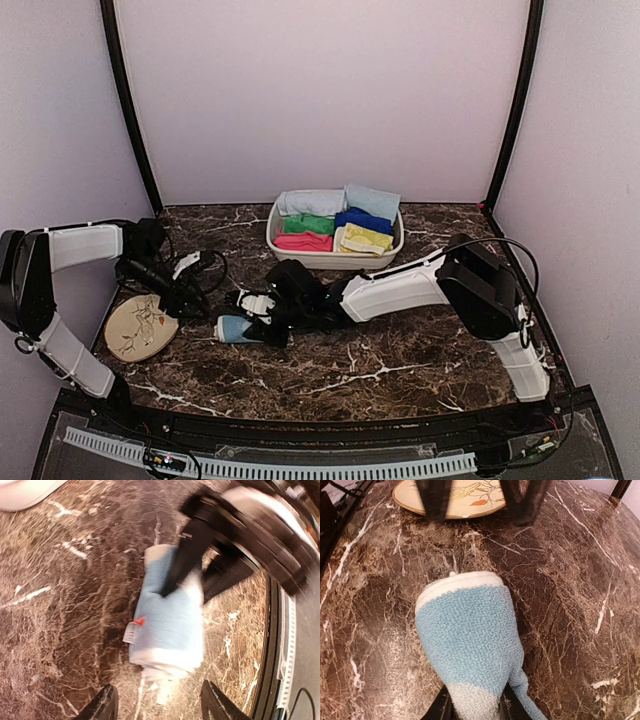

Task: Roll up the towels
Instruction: Roll the towel at the center of the board, then pass from the right arm to the left

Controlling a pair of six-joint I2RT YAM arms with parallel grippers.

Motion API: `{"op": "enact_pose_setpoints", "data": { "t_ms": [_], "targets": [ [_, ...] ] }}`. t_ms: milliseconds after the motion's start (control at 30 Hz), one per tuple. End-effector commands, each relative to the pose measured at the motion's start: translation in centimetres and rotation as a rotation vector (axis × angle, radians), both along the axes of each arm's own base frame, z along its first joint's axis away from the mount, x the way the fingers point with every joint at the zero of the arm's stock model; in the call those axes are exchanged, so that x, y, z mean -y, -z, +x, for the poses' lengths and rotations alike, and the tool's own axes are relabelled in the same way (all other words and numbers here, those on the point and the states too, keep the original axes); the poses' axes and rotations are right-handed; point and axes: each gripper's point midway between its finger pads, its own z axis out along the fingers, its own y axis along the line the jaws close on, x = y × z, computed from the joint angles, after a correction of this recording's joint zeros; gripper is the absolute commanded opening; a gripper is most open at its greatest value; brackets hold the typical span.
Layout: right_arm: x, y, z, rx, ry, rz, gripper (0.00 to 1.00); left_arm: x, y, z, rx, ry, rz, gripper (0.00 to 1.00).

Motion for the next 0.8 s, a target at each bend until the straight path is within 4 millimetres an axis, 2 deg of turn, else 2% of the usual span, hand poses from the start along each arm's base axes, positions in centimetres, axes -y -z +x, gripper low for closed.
{"op": "enact_pose_setpoints", "data": {
  "t_ms": [0,100,200,333,433,633,767],
  "targets": [
    [3.2,6.3,-2.8,-0.456,0.059,-0.155,0.21,0.7,-0.8,-1.5,0.159,0.088,0.017,0.58],
    [2.9,5.9,-2.2,-0.559,0.093,-0.127,0.19,1.3,-0.6,-2.0,0.294,0.134,0.071,0.61],
    [2.8,6.0,-2.2,-0.596,0.111,-0.133,0.18,2.1,0.6,-2.5,0.429,0.190,0.147,0.63],
    [3.0,6.4,-2.0,-0.624,0.132,-0.142,0.15,3.5,1.1,-1.6,0.600,0.248,0.224,0.65],
    [2.8,6.1,-1.5,-0.652,0.147,-0.120,0.14,4.4,1.7,0.0,0.703,0.275,0.295,0.65],
    [1.9,3.4,0.2,-0.837,0.161,-0.015,0.10,6.3,3.8,0.8,0.836,0.405,0.421,0.64],
    [1.3,1.7,0.2,-0.868,0.127,0.007,0.08,7.5,4.6,1.2,0.891,0.457,0.471,0.63]
  ]
}}
